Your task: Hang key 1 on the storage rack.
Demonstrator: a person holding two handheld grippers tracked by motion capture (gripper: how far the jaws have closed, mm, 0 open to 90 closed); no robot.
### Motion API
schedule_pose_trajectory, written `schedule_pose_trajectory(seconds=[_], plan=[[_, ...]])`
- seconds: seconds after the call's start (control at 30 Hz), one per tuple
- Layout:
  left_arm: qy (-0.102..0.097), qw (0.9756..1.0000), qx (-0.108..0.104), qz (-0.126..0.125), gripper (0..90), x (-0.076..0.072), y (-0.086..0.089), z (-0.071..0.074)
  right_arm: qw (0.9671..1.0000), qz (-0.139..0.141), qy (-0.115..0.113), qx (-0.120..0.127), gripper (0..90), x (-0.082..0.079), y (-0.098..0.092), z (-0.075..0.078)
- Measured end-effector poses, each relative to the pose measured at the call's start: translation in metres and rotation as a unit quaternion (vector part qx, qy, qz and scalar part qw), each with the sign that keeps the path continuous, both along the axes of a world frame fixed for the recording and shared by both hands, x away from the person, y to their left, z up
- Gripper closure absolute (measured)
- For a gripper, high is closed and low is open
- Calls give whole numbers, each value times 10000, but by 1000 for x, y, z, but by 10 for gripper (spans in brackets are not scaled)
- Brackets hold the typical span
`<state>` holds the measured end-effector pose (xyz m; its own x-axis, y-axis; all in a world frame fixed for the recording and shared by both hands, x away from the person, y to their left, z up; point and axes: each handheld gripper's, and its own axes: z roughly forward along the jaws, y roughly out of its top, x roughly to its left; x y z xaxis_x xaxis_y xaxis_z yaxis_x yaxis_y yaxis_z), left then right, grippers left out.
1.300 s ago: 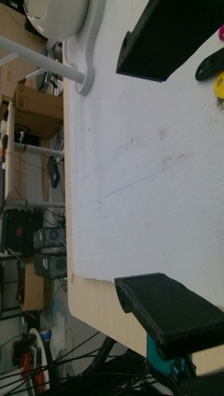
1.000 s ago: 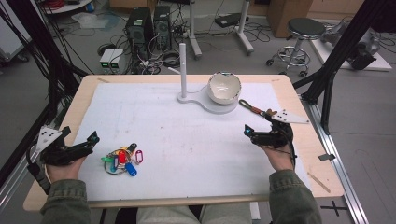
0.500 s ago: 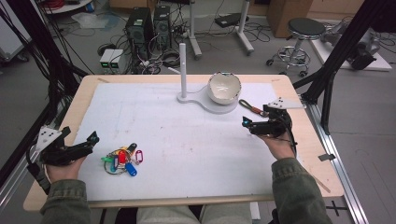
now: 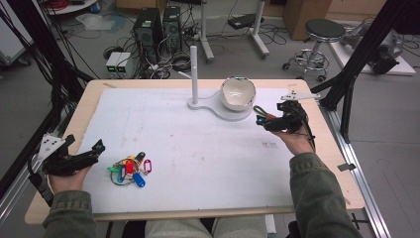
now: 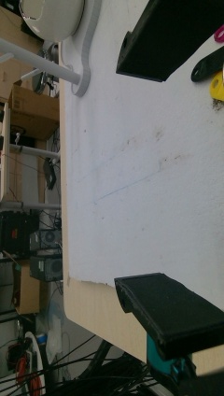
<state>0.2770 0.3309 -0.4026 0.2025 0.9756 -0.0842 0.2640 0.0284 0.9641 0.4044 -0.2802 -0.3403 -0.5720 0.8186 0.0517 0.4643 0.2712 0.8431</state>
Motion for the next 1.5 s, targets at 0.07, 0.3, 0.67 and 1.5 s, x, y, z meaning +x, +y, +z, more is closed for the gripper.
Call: schedule_pose_trajectory(seconds=[0.07, 0.3, 0.67, 1.5], plan=[[-5, 10000, -7, 2, 17, 0, 0, 0, 10000, 18, 75, -62, 6, 7, -2, 3], [-4, 10000, -42, -23, 17, 0, -1, 0, 9992, 15, 347, -182, 6, 22, -6, 7], [3, 10000, -51, -39, 17, 0, -1, 0, 9969, 77, 632, -469, 6, 46, -6, 11], [37, 10000, -47, -59, 17, 2, 0, -2, 9875, -77, 1424, -677, 7, 110, -22, -33]])
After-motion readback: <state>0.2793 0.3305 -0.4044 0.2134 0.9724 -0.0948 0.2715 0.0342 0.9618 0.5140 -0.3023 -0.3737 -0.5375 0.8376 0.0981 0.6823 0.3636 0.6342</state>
